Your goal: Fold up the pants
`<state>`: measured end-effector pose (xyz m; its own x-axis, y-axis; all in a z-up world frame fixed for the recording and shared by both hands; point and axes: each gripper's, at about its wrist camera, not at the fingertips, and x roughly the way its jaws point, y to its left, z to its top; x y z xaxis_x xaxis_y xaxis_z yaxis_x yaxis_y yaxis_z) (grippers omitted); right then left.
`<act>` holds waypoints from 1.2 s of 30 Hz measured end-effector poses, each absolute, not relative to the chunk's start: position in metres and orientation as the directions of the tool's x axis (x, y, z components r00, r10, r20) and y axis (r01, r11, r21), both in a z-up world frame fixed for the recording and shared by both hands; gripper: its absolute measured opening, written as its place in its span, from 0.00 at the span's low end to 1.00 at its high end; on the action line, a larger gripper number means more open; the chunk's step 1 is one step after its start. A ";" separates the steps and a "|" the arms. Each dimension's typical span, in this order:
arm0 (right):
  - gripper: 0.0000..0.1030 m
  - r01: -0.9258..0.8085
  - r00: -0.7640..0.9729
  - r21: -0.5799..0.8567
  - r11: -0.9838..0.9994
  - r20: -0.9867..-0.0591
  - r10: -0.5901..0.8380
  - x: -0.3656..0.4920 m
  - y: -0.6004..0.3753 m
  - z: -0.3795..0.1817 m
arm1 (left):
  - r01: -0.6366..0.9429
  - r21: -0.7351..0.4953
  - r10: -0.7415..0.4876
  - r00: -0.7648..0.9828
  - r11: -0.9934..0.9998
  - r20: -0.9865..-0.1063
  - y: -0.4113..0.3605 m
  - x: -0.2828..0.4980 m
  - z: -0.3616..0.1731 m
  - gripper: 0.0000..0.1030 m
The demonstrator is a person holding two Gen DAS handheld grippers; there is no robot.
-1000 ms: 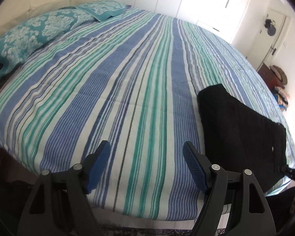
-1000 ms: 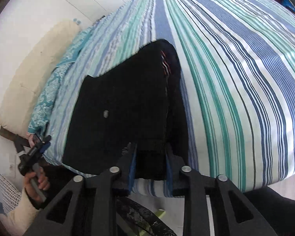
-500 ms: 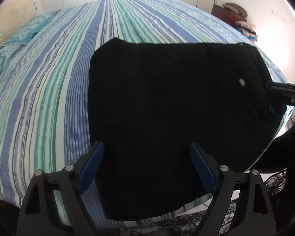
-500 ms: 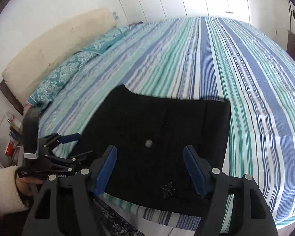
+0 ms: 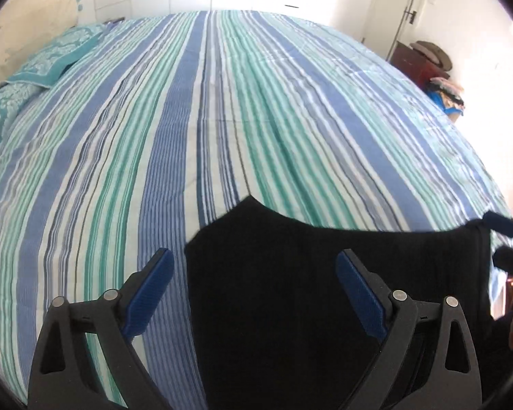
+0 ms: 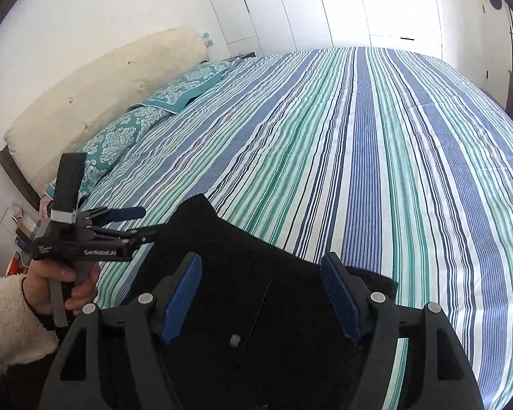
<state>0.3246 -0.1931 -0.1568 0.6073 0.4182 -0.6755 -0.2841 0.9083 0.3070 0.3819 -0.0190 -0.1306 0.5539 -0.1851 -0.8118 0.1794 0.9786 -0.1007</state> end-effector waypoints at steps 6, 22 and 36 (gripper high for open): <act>0.71 -0.224 0.632 0.314 0.923 -0.674 0.383 0.330 -0.200 -0.201 | 0.042 -0.165 -0.166 0.456 0.985 -0.874 0.002 0.408 -0.197 1.00; 1.00 -0.180 0.748 0.129 0.975 -0.626 0.221 0.272 -0.176 -0.158 | 0.076 -0.064 -0.096 0.584 0.995 -0.806 0.017 0.301 -0.113 0.98; 1.00 0.016 0.739 0.102 0.995 -0.671 0.057 0.175 -0.175 -0.148 | 0.019 -0.021 -0.028 0.652 1.000 -0.757 0.003 0.221 -0.106 0.98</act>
<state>0.1749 -0.1750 -0.1479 0.7394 0.0571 -0.6709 0.0158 0.9946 0.1021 0.2211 0.0029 -0.1056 0.6523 -0.0284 -0.7574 0.0187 0.9996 -0.0214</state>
